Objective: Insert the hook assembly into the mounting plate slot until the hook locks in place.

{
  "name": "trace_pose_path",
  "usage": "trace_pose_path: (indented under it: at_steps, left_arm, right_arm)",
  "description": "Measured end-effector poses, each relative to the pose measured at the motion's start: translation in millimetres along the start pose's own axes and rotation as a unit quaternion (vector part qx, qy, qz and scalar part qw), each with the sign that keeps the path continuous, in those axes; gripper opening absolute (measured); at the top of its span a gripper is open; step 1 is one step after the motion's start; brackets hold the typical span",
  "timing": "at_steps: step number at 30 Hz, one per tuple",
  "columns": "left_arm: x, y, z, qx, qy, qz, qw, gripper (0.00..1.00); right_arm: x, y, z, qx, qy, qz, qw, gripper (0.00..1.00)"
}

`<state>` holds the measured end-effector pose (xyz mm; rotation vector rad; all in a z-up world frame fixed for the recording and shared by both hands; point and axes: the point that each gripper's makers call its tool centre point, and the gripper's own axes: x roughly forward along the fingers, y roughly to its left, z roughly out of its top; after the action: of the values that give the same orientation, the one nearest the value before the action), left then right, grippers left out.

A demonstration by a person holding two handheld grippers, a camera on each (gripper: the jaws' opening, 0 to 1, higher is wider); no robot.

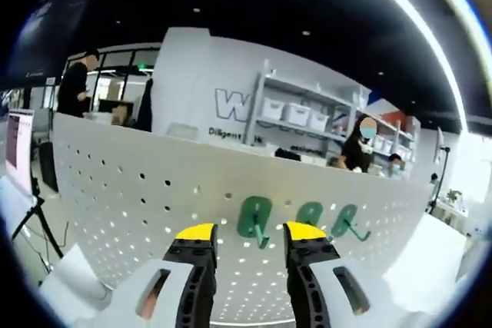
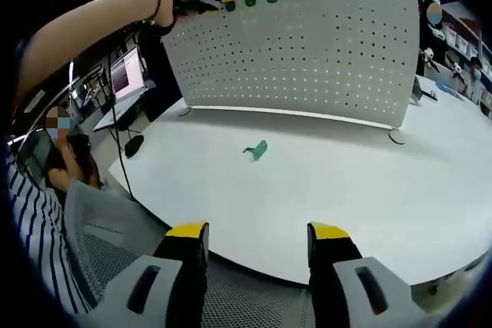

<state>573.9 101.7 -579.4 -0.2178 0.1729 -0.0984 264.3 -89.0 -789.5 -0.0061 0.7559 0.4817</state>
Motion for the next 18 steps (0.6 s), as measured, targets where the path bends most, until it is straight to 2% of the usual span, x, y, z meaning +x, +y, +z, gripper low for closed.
trace_pose_path:
  at_steps: [3,8,10,11,14,18]
  left_arm:
    - [-6.8,1.7,-5.5,0.001,0.009,-0.007,0.9999,0.54]
    - [-22.2,1.8,-12.9,0.012,0.025,-0.034,0.9990,0.60]
    - [-29.1,1.4,-13.1,-0.030,0.019,-0.058,0.9977,0.62]
    - [-33.7,5.2,-13.5,-0.039,0.016,-0.063,0.9971,0.63]
    - [-43.7,12.1,-19.2,-0.026,0.028,-0.064,0.9972,0.68]
    - [-65.0,13.2,-26.7,-0.046,0.038,-0.097,0.9935,0.74]
  right_arm:
    - [0.9,0.8,-0.3,-0.004,0.003,0.002,1.0000,0.49]
    - [2.3,0.6,0.4,-0.007,0.002,0.004,1.0000,0.49]
    - [3.6,-0.4,0.7,-0.010,0.003,0.003,0.9999,0.49]
    - [4.7,-0.8,1.2,-0.008,0.003,0.003,1.0000,0.49]
    - [7.5,1.0,1.3,-0.013,0.005,0.006,0.9999,0.49]
    - [10.3,6.5,0.3,-0.026,0.010,0.013,0.9995,0.50]
